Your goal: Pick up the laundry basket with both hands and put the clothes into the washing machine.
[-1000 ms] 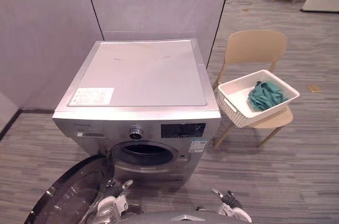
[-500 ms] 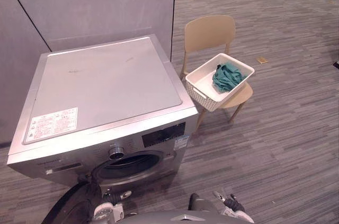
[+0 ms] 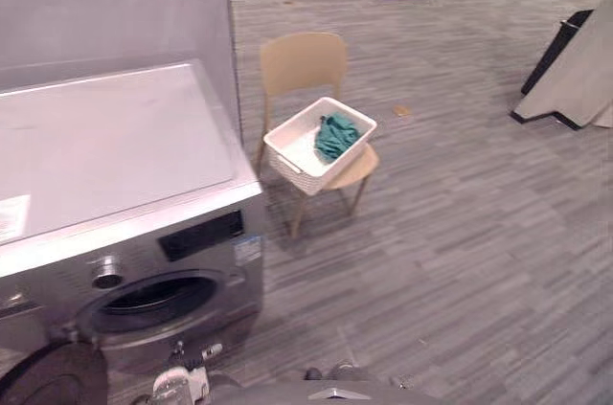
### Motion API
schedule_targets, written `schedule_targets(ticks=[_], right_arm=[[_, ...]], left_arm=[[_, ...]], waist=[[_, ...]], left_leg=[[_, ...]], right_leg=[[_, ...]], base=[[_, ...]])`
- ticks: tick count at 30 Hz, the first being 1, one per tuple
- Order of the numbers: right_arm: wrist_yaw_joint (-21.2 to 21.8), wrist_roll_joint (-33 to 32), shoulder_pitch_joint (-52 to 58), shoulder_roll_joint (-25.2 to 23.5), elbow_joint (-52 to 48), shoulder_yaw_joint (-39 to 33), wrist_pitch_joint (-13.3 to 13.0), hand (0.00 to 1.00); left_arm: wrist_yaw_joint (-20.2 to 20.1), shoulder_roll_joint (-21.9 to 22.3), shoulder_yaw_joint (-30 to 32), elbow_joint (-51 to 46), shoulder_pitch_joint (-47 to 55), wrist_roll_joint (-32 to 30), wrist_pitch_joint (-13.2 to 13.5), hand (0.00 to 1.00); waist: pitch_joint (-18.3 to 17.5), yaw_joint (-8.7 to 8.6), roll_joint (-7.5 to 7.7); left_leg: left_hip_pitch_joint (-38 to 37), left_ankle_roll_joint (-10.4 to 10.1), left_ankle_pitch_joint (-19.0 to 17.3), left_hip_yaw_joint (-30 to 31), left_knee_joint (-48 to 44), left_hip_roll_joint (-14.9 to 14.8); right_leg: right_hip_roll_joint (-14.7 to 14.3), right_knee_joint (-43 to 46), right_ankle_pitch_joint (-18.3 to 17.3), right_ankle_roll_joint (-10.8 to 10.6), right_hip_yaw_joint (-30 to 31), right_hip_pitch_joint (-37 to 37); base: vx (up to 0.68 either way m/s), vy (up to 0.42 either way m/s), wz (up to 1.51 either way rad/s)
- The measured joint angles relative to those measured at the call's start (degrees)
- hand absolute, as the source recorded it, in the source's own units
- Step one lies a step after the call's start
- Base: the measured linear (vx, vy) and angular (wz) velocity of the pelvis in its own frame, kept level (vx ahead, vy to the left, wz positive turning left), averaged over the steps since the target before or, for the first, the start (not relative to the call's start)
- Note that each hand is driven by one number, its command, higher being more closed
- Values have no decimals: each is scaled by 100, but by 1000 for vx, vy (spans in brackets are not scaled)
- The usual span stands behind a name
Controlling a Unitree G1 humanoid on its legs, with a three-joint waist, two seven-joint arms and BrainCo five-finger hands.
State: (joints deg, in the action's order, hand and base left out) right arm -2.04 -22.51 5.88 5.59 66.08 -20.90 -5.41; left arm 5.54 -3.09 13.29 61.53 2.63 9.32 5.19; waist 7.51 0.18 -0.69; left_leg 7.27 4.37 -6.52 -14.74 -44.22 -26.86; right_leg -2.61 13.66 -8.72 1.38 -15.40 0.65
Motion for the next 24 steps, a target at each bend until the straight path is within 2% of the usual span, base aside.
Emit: schedule_targets(ticks=[2,3,4,6,7,8,9,10,11,12,13,14,15,16,17,18,19,20,21,22,23,24], right_arm=[[-10,-84,-112,161,-2,48,-71,0],[-15,-92,-184,222,5,56,-67,0],[-11,-121,-334,271,5,67,-60,0],[13,-123,-466,245,5,181,-52,0],[18,-69,-620,182,-16,273,-51,0],[18,-33,-785,142,-17,275,-51,0],[18,25,-859,134,-18,287,-50,0],[18,45,-967,112,-30,294,-51,0],[16,45,-979,45,-58,451,-53,0],[18,51,-1003,14,-149,570,-53,0],[26,77,-921,-63,-344,781,-58,0],[35,131,-769,-167,-446,951,-55,0],[48,163,-715,-240,-483,987,-60,0],[77,210,-624,-403,-517,1063,-55,0],[108,260,-584,-464,-691,1128,-64,0],[154,264,-578,-467,-744,1125,-72,0],[209,265,-553,-460,-877,1057,-90,0],[218,266,-528,-461,-900,981,-102,0],[219,264,-467,-439,-894,776,-109,0],[204,264,-397,-416,-877,526,-101,0],[198,263,-357,-409,-870,401,-94,0],[187,260,-305,-392,-884,206,-102,0]], left_arm=[[-14,99,5,-14,28,61,39,0],[-14,179,19,-18,35,79,37,0],[-28,249,34,-16,44,118,46,0],[-72,257,61,-18,69,140,46,0],[-113,300,253,-22,86,121,39,0],[-115,371,483,-22,85,117,33,0],[-126,393,543,-20,86,110,20,0],[-149,407,697,-2,102,95,-9,0],[-164,411,749,60,183,35,-50,0],[-179,445,860,74,234,31,-89,0],[-187,492,959,37,328,52,-110,0],[-199,466,951,38,397,51,-115,0],[-200,454,968,36,389,67,-118,0],[-212,369,876,33,358,58,-131,0],[-194,291,887,51,365,108,-255,0],[-166,257,900,72,379,190,-336,0],[-85,190,889,79,378,207,-416,0],[-74,164,870,77,385,206,-416,0],[-66,144,814,72,377,207,-411,0],[-66,88,633,35,375,209,-366,0],[-64,82,603,3,357,212,-347,0],[-46,118,581,-29,295,242,-302,0]], waist=[[67,33,-80],[72,79,-154],[104,172,-253],[97,235,-289],[83,295,-318],[76,331,-345],[63,351,-363],[61,493,-374],[41,618,-415],[30,640,-429],[18,647,-400],[37,682,-328],[27,711,-286],[-32,734,-171],[-82,696,-39],[-77,639,-11],[-4,556,65],[18,535,63],[10,469,76],[1,465,93],[-9,478,108],[-10,494,101]], left_leg=[[271,-248,-244,216,-494,416],[320,-452,-377,348,-434,773],[384,-606,-562,355,-60,1353],[389,-605,-603,335,682,1798],[440,-601,-598,394,1399,2101],[526,-586,-473,635,2126,2445],[571,-574,-338,805,2477,2605],[564,-399,75,1111,2848,2841],[472,-201,275,1283,2854,2909],[407,-110,279,1242,2817,2918],[228,-89,92,1096,2769,2916],[-16,-79,-139,1033,2716,2928],[-144,-115,-262,1011,2720,2929],[-359,-181,-459,993,2713,2967],[-500,-166,-528,985,2632,3011],[-557,-160,-585,1035,2541,3010],[-728,-197,-631,1219,2430,3019],[-806,-202,-632,1342,2432,3017],[-885,-228,-640,1634,2436,2986],[-1008,-318,-692,1903,2554,2925],[-1040,-346,-705,2011,2603,2902],[-1086,-458,-743,2154,2653,2818]], right_leg=[[-147,-282,85,93,236,-217],[-163,-382,119,136,364,-277],[-201,-583,191,140,564,-380],[-257,-814,263,126,732,-459],[-327,-939,284,139,914,-470],[-359,-1051,323,145,1019,-475],[-374,-1108,339,144,1073,-477],[-384,-1159,342,144,1272,-507],[-409,-1151,293,127,1481,-585],[-403,-1100,205,112,1544,-651],[-327,-678,-136,-113,1571,-649],[-265,198,-511,-365,1488,-483],[-233,832,-642,-443,1400,-275],[-54,2470,-675,-645,1153,401],[163,3976,-473,-1058,1075,1006],[253,4549,-395,-1199,1055,1200],[438,5267,-379,-1214,1054,1448],[553,5408,-384,-1205,1035,1533],[848,5329,-421,-1130,913,1579],[1270,4982,-476,-923,776,1544],[1537,4754,-500,-771,740,1543],[1981,4090,-470,-472,790,1545]], base=[[130,-287,-65],[215,-170,-76],[229,-137,-74],[182,-78,-63],[203,-58,-65],[207,-42,-56],[218,1,-66],[243,41,-85],[260,61,-88],[305,56,-61],[368,38,-31],[360,26,-25],[342,24,-26],[324,7,-19],[325,-15,-2],[332,-63,41],[244,-84,66],[289,-140,111],[274,-184,135],[253,-203,140],[226,-243,114],[188,-288,67]])
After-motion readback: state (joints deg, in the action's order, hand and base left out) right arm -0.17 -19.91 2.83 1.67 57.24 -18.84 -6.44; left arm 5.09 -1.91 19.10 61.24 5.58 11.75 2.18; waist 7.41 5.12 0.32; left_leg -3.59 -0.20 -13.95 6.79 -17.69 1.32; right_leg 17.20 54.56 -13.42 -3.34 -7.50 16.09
